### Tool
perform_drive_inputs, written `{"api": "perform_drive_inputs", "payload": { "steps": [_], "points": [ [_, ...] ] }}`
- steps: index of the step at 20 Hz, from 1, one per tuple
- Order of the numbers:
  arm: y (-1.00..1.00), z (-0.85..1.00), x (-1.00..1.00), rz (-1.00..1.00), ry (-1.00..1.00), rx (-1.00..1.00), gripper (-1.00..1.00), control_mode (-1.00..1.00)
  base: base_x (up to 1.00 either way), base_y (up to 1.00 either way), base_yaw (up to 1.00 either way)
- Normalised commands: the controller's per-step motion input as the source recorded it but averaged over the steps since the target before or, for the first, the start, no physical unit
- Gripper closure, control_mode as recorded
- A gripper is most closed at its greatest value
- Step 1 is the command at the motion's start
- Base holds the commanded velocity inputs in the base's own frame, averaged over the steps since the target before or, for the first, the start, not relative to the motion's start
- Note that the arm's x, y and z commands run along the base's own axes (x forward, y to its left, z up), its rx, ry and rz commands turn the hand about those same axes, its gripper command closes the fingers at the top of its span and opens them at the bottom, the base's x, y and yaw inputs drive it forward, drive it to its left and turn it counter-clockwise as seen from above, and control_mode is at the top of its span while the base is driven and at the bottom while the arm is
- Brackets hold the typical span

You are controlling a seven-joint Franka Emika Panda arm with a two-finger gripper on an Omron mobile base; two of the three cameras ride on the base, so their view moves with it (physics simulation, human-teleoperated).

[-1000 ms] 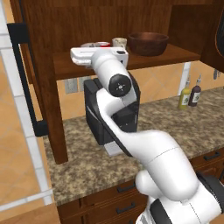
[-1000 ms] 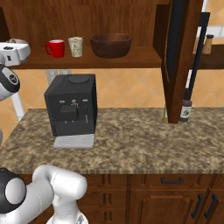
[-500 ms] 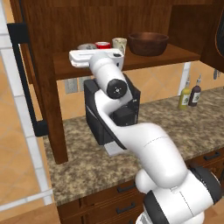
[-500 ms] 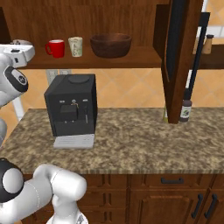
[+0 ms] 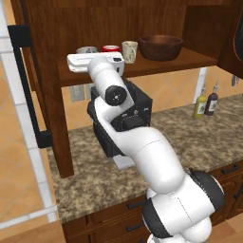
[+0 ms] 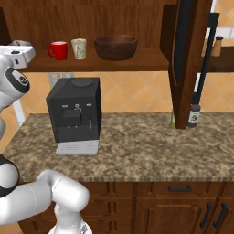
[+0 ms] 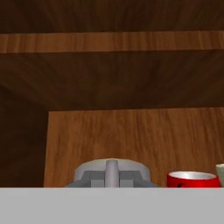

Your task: Gather all objects into one cabinet and sort the glasses and bowls to opposite sides.

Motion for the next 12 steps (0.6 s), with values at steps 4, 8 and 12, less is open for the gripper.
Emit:
{"api": "perform_drive_inputs", "payload": {
  "steps": [4,8,12],
  "points": [
    [0.02,0.0,0.42,0.0,0.07,0.01,1.0,-1.0,0.0,0.0,0.0],
    [0.03,-0.02,0.41,0.0,0.18,0.03,1.0,-1.0,0.0,0.0,0.0],
    [0.19,-0.05,0.42,0.0,-0.02,0.0,1.0,-1.0,0.0,0.0,0.0]
  ]
}}
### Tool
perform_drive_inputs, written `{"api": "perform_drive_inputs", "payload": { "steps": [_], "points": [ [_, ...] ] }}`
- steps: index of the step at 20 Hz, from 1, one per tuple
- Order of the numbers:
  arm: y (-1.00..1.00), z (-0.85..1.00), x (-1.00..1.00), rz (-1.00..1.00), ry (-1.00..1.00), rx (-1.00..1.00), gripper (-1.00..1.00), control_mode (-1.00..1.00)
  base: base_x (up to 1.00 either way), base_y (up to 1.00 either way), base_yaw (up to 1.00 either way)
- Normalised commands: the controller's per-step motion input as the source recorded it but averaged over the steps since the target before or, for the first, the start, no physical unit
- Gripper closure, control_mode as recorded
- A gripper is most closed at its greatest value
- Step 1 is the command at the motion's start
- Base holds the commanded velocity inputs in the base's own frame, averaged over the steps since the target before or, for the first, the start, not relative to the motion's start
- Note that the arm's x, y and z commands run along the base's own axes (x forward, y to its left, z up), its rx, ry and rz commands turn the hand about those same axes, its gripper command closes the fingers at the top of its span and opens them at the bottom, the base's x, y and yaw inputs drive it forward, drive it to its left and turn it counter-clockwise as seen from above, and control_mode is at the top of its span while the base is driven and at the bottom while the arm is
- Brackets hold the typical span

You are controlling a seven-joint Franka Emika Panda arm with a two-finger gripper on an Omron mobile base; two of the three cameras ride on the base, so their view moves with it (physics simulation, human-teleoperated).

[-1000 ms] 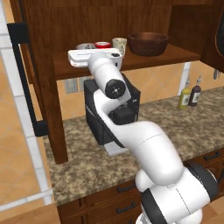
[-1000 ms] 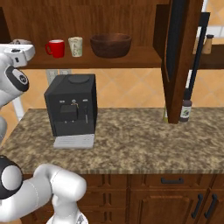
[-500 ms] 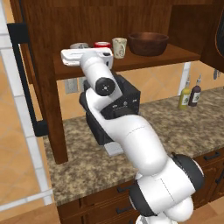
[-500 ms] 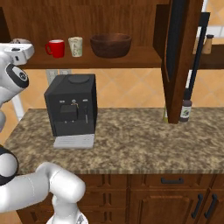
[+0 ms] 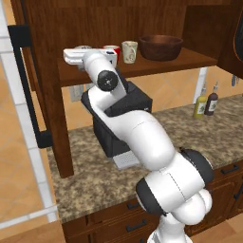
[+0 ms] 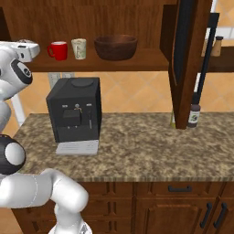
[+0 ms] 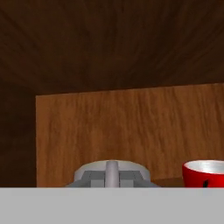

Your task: Gather all objects into one cabinet and sort the glasses and bowls to opposite sides.

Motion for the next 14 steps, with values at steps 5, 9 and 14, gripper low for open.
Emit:
{"api": "perform_drive_inputs", "payload": {
  "steps": [5,9,14],
  "points": [
    [0.27,-0.03,0.42,0.0,-0.16,-0.03,1.0,-1.0,0.0,0.0,0.0],
    [0.29,-0.28,0.4,0.0,-0.18,-0.04,1.0,-1.0,0.0,0.0,0.0],
    [0.19,-0.36,0.14,0.0,-0.05,0.0,1.0,-1.0,0.0,0.0,0.0]
  ]
}}
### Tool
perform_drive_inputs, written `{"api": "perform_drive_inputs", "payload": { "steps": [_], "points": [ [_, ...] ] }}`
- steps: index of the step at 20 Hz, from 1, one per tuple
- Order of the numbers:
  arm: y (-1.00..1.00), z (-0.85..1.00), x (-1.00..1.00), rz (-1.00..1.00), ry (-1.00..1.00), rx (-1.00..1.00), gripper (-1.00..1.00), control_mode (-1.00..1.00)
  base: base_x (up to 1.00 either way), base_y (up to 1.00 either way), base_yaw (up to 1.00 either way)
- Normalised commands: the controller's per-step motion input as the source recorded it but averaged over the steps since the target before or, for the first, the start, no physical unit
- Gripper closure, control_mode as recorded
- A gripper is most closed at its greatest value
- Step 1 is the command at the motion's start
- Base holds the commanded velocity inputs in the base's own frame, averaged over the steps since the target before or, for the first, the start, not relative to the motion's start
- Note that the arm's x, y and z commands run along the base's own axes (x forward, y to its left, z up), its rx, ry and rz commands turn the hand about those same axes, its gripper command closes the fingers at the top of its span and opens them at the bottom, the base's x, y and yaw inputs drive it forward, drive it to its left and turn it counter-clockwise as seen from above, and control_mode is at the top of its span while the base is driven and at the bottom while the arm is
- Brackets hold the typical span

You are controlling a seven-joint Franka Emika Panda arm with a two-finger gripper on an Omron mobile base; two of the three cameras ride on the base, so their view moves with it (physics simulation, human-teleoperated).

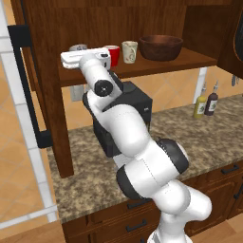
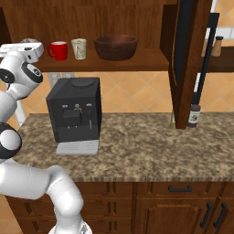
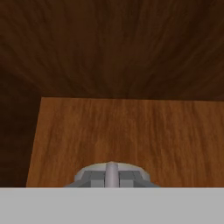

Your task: Gather all objects into one cabinet and sort the glasses and bowls to opposite sides.

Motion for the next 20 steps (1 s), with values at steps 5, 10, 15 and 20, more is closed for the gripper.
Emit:
{"api": "perform_drive_inputs", "payload": {
  "steps": [5,10,15,20],
  "points": [
    [0.18,-0.08,0.0,0.0,0.0,0.01,1.0,-1.0,0.0,0.0,0.0],
    [0.07,-0.08,0.0,0.0,0.01,0.01,1.0,-1.0,0.0,0.0,0.0],
    [0.0,-0.1,-0.1,0.0,0.21,0.04,1.0,-1.0,0.0,0.0,0.0],
    [-0.05,-0.12,-0.03,0.0,0.18,0.05,1.0,-1.0,0.0,0.0,0.0]
  ]
}}
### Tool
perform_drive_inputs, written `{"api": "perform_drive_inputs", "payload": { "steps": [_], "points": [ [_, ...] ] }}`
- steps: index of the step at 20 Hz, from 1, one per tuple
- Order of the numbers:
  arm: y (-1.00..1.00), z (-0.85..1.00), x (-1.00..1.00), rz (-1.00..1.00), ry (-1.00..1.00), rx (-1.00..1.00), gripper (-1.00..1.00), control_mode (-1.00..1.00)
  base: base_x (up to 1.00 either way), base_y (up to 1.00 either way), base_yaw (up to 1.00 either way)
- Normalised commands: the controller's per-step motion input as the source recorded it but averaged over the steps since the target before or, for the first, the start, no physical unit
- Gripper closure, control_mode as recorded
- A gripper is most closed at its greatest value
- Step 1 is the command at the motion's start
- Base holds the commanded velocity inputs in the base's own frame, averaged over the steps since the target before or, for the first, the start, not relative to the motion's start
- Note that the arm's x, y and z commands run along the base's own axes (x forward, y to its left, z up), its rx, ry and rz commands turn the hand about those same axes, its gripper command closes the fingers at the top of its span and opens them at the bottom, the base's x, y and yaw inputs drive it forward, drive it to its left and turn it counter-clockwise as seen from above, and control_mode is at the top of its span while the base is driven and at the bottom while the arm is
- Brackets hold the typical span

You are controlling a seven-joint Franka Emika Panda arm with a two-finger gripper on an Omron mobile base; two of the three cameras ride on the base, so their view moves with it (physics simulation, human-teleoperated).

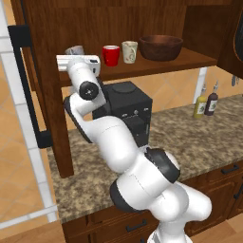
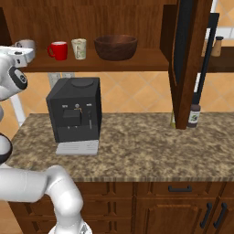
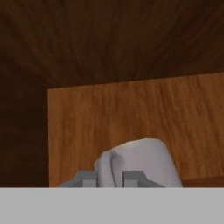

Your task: Gather all objects into one cabinet and sort the glasses and bowls to opposite sides.

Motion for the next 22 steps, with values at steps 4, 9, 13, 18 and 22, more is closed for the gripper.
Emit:
{"api": "perform_drive_inputs", "payload": {
  "steps": [4,9,13,18,22],
  "points": [
    [-0.17,-0.1,0.0,0.0,0.0,0.01,1.0,-1.0,0.0,0.0,0.0],
    [-0.28,-0.42,0.0,0.0,0.0,0.0,1.0,-1.0,0.0,0.0,0.0],
    [-0.22,-0.46,0.0,0.0,0.0,0.0,1.0,-1.0,0.0,0.0,0.0],
    [-0.06,-0.3,0.0,0.0,0.0,0.0,-1.0,-1.0,0.0,0.0,0.0],
    [0.0,-0.05,0.0,0.0,0.0,0.0,-1.0,-1.0,0.0,0.0,0.0]
  ]
}}
